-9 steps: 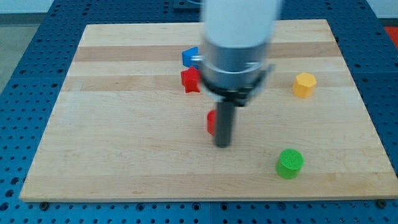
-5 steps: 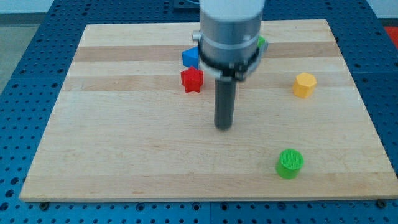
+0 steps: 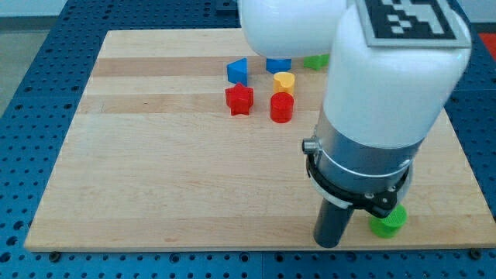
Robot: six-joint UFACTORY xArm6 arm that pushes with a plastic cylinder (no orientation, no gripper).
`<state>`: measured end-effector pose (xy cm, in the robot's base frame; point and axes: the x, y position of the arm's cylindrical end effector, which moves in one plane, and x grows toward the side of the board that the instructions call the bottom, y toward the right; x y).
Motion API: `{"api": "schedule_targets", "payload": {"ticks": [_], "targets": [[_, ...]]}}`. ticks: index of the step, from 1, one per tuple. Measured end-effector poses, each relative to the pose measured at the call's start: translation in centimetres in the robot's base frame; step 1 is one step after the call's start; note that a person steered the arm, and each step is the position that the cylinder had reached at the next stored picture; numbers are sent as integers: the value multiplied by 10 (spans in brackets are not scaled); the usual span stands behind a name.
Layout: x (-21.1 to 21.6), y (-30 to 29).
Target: Slide the green circle to center and push the red circle a bit up
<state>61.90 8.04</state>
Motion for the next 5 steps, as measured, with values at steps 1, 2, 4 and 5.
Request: {"api": "schedule_targets", "payload": {"ticks": [1, 2, 4, 5], "targets": [[-1, 123], [-10, 183], [-50, 226], [-61, 144]]}}
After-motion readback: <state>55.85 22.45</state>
